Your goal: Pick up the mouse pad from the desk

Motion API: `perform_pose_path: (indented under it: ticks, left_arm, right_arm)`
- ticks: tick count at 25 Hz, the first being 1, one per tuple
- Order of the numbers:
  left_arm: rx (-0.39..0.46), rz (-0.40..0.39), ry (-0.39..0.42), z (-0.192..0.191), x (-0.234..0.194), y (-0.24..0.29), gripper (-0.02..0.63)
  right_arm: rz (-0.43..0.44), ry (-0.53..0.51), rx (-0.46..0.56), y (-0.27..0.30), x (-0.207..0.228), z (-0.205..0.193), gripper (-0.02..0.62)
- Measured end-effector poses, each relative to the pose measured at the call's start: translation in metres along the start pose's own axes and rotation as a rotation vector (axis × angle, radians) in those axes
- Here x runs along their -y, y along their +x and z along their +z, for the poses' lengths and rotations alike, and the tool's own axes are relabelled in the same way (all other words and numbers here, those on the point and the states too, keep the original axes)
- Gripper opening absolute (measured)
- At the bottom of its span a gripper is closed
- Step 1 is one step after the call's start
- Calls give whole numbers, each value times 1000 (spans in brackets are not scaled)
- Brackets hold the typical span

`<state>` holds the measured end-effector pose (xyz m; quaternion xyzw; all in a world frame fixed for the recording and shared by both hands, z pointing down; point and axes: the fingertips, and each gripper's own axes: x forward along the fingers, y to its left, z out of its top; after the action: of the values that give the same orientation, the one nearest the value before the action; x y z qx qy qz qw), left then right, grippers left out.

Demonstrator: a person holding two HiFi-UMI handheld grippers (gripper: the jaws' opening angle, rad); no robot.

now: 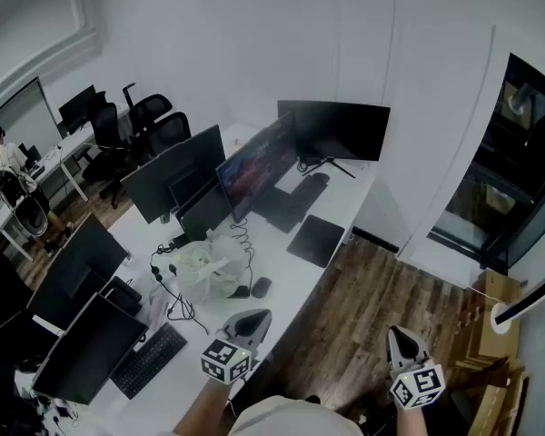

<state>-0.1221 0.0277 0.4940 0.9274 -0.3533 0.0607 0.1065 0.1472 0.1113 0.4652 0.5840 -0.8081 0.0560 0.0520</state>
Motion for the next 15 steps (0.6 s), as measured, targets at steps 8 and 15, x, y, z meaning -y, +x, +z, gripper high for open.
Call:
perform_pose_path:
  ticks: [8, 15]
  left_arm:
    - [-3, -4, -3, -3, 6, -1, 15]
    - [-8, -2, -4, -5, 12, 2, 15]
  right_arm:
    - [9, -2, -4, -5, -3, -2, 12]
    - [-5, 15, -1, -9, 3, -5, 12]
